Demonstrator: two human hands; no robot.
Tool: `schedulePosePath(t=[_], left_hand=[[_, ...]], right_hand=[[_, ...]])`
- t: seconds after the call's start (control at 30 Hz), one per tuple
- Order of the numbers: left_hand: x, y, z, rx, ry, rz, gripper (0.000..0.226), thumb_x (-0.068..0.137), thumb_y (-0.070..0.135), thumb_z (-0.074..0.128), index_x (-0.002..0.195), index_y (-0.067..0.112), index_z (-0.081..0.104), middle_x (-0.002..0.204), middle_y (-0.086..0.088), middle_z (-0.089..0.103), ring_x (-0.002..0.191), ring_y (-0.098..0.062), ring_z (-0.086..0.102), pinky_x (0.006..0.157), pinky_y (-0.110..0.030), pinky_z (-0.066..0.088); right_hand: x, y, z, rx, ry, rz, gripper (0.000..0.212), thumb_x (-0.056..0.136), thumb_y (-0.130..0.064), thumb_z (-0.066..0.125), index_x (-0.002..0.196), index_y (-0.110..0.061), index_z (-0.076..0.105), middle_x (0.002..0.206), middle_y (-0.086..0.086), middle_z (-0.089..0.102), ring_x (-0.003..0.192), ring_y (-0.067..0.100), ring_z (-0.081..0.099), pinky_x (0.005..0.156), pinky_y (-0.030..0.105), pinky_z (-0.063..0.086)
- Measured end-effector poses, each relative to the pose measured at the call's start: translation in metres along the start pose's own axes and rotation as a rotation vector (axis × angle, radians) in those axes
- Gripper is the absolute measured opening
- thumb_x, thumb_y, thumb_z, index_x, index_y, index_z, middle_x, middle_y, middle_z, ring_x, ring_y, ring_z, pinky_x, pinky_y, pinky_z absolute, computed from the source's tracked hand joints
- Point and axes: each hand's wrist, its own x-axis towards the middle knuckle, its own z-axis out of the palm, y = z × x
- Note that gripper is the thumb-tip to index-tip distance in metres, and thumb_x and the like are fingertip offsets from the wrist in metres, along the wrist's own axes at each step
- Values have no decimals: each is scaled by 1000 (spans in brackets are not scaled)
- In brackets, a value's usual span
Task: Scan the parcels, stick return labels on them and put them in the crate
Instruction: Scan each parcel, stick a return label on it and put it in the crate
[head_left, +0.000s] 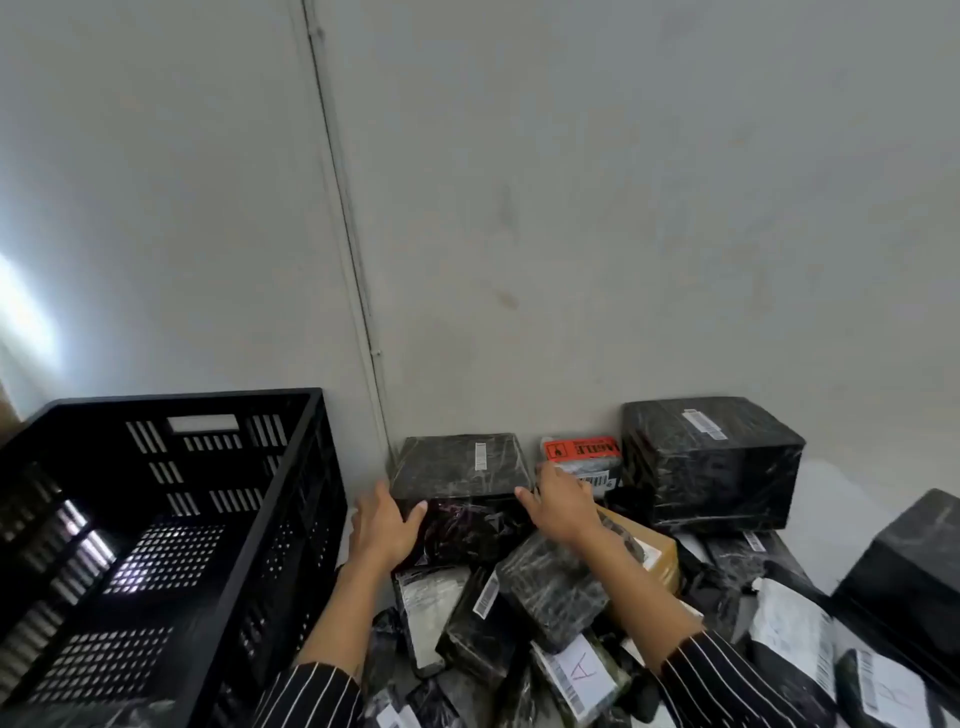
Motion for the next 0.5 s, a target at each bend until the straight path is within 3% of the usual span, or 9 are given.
schedulePosePath(t=[0.13,0.23,0.33,0.5], left_hand=[[27,-3,1,-210,-43,-170,80,95,48,44,148,3,6,152,-22,17,137,-38,26,108,-41,31],[40,-3,7,-342,-84,-257,85,95,47,43,148,0,-4,155,-18,14,141,-34,22,110,-37,27],[46,-3,14,-469,-152,-284,87,95,48,44,149,4,-8,157,-14,11,142,-31,19,112,-37,24],[51,-10,27,-518,-78,-256,75,92,39,55,147,7,15,149,-15,29,133,-35,34,108,-44,36]], right_hand=[[32,-12,14,-10,-54,152,64,98,-52,29,133,1,37,134,17,49,125,32,45,111,48,22],[46,-17,25,57,-86,241,66,99,-50,27,136,4,34,136,19,48,128,33,43,114,47,15],[53,-16,34,136,-119,310,64,99,-47,32,134,6,34,136,20,47,127,34,43,108,44,27],[54,-15,41,317,-67,324,55,100,-36,40,130,9,34,132,27,47,121,40,47,91,39,40]])
